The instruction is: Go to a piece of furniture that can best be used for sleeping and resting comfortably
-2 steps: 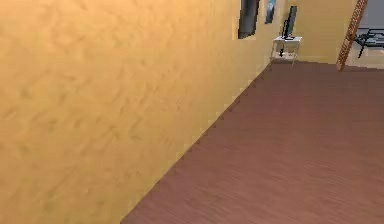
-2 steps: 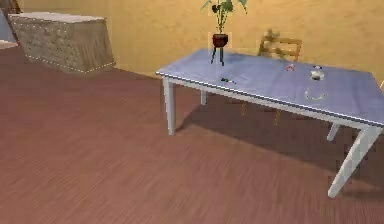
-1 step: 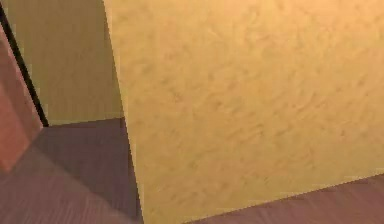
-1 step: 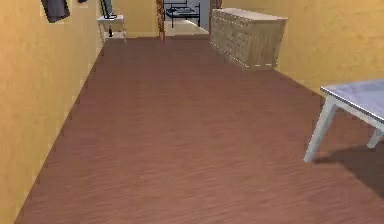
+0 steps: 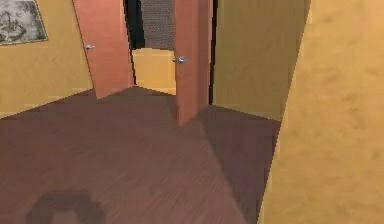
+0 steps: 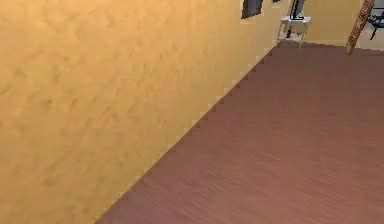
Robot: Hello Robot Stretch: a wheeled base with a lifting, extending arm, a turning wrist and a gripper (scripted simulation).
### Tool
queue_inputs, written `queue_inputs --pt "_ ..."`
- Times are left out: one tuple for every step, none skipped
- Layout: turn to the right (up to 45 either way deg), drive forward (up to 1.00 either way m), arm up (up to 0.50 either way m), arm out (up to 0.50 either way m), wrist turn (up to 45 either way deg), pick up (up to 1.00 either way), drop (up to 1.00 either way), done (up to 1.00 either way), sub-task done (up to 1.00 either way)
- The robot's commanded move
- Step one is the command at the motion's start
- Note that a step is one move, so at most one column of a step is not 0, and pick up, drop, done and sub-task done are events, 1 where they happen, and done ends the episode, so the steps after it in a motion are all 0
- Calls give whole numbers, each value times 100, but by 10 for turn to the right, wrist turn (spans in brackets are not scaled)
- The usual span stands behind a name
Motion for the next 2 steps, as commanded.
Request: queue_inputs --pt "-450 0 0 0 0 0 0 0 0" --pt "-210 0 0 0 0 0 0 0 0"
